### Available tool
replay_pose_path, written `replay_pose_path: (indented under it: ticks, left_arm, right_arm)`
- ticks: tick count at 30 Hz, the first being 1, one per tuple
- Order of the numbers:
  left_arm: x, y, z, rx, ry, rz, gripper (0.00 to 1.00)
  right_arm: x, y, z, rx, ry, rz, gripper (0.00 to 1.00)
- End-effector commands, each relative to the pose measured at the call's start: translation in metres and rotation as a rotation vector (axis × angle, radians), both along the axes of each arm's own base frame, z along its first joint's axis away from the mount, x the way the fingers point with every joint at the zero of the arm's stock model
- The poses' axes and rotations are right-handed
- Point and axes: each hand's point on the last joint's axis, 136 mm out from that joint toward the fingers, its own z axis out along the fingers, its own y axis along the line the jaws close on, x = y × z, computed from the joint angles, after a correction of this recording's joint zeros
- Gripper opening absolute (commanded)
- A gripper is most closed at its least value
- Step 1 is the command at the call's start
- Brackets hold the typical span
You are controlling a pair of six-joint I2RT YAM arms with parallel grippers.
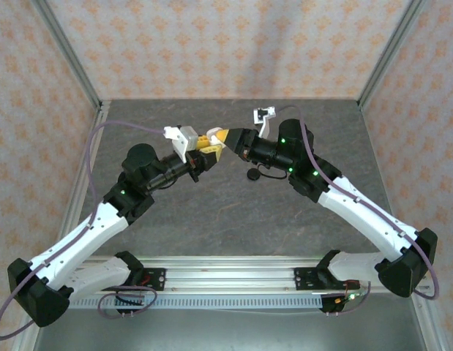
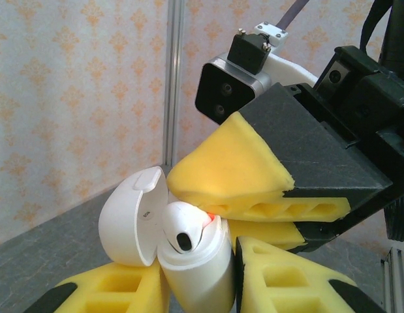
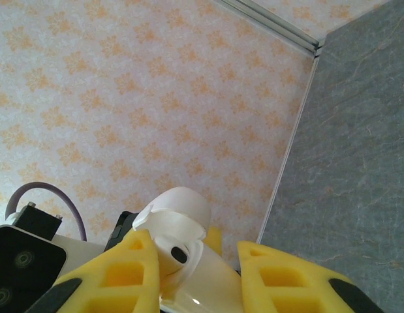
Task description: Insert wireless bluetooth earbuds into charging case
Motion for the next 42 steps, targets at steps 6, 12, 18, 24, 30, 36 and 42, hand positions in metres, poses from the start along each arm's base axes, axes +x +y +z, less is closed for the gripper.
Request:
replay_pose_path:
  ticks: [6,12,18,24,30,36,42]
  left_arm:
    - [-0.016,-0.013,0.025,-0.035,-0.07,-0.11,0.09]
    - [-0.019,-0.012,0.019,0.002,-0.08,-0.114,0.0]
    - [-0.024,-0.011,0.011,0.058,-0.099,-0.123,0.0]
    - [-0.034,-0.007,-0.001,0.128,-0.124,-0.144,0.0]
    - [-0.044,-0.005,-0.007,0.16,-0.147,-0.171,0.0]
    - [-0.052,-0.007,-0.01,0.188,-0.15,-0.214,0.0]
    - [-0.055,-0.011,-0.01,0.189,-0.137,-0.248,0.0]
  right_arm:
    - [-0.008,0.004,0.003,0.012,-0.038,0.039,0.18]
    - [-0.007,-0.002,0.001,-0.022,-0.051,0.013,0.38]
    - [-0.006,-0.021,0.006,-0.086,-0.075,-0.049,0.55]
    - [-0.011,-0.044,0.024,-0.196,-0.103,-0.05,0.6]
    - [-0.004,-0.052,0.014,-0.282,-0.044,-0.044,0.59]
    - [0.003,-0.038,-0.009,-0.326,0.042,0.039,0.39]
    - [0.008,-0.017,-0.019,-0.293,0.067,0.144,0.28]
